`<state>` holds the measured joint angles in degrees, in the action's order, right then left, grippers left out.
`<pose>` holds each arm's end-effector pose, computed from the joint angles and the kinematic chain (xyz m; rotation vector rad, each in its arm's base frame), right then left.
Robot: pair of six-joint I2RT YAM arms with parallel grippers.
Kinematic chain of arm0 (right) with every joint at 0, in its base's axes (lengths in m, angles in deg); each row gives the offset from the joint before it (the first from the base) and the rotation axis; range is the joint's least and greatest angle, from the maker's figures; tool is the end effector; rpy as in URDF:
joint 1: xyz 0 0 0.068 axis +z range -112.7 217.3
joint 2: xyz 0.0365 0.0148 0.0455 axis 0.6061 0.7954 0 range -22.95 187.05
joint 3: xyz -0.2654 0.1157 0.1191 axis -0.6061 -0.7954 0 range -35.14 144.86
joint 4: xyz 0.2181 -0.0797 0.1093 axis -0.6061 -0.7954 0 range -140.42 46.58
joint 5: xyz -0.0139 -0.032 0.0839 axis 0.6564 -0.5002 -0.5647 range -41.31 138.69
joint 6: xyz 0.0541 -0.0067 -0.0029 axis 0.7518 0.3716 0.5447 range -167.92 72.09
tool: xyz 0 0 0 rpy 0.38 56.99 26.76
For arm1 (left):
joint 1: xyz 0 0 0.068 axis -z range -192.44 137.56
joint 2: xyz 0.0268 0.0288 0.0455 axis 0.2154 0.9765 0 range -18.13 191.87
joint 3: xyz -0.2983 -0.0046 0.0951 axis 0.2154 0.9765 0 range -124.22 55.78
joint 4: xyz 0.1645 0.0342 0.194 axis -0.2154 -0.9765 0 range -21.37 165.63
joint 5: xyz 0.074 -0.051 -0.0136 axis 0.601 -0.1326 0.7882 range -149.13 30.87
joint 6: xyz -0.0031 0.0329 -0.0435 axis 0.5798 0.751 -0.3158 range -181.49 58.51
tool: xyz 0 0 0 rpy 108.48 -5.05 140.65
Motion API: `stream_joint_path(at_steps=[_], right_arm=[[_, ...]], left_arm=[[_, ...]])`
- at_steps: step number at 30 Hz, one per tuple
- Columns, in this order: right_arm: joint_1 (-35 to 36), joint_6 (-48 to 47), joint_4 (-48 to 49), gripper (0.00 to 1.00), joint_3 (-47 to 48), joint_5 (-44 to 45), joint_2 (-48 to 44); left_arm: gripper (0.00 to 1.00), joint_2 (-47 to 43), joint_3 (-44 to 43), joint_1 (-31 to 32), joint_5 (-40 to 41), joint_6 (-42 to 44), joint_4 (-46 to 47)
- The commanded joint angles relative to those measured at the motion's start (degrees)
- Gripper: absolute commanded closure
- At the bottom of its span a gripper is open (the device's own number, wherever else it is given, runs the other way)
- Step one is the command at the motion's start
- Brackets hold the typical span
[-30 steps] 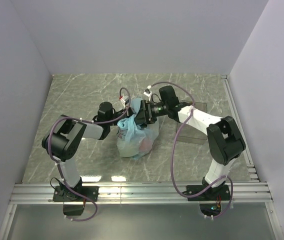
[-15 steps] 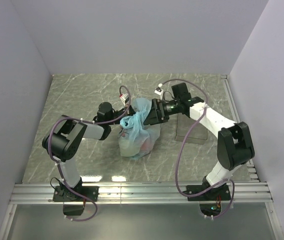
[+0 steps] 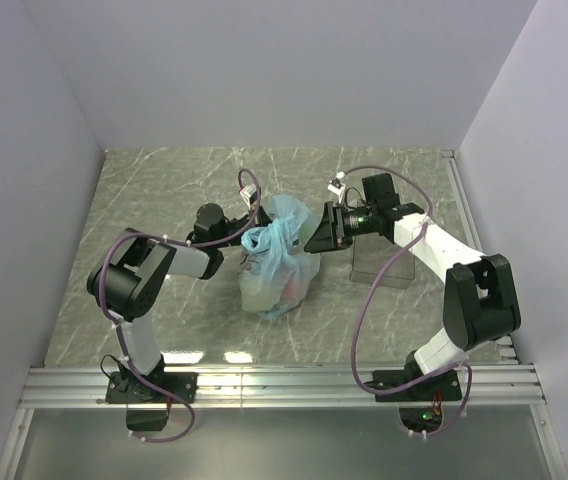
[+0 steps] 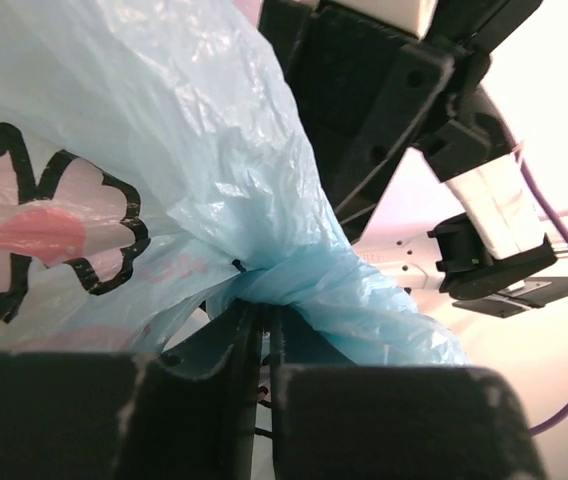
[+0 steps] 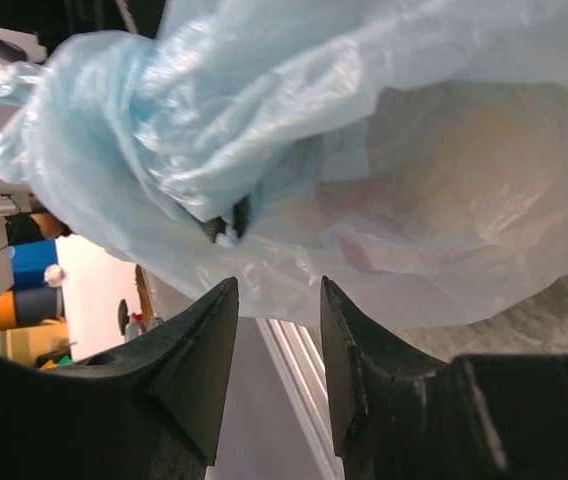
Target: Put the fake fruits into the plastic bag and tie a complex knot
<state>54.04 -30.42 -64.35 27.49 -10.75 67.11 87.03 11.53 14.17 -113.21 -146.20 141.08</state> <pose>0.2998 0.1230 0.2925 -0.4884 2.3240 1.5262 0.3123 -0.1895 0.2355 -0.0044 2.0245 -2.0938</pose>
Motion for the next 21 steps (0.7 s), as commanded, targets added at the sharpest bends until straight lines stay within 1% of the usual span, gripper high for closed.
stream_joint_path(at_steps=[1, 4, 5, 8, 9, 11, 16, 21], right_arm=[[0.06, 2.89, 6.5, 0.55, -1.63, -0.06, -2.34], [-0.03, 3.33, 8.78, 0.55, -3.21, 1.43, -2.7], [0.05, 3.77, 9.67, 0.55, -4.0, 1.69, -2.79], [0.06, 6.93, 15.11, 0.55, -5.93, 2.75, -3.75], [0.06, 8.5, 16.35, 0.55, -6.29, 3.19, -3.93], [0.06, 10.09, 18.99, 0.53, -6.65, 3.37, -3.76], [0.32, 13.7, 20.75, 0.51, -6.12, 2.4, -2.08], [1.81, 14.58, 20.75, 0.51, -5.33, 2.31, -1.03]], left_arm=[[0.87, 0.3, -2.16, 0.02, 0.47, -1.51, 3.72], [0.8, 0.3, -2.24, 0.02, 0.56, -1.69, 3.46], [0.77, 0.39, -2.16, 0.11, 0.56, -1.69, 3.46], [0.73, 0.39, -2.24, 0.11, 0.47, -1.69, 2.93], [0.69, 0.3, -2.24, 0.11, 0.47, -1.6, 2.58], [0.65, 0.3, -2.07, 0.11, 0.47, -1.6, 2.75], [0.62, 0.39, -1.89, 0.11, 0.56, -1.78, 2.93], [0.61, 0.57, -1.89, 0.02, 0.65, -2.3, 3.98]])
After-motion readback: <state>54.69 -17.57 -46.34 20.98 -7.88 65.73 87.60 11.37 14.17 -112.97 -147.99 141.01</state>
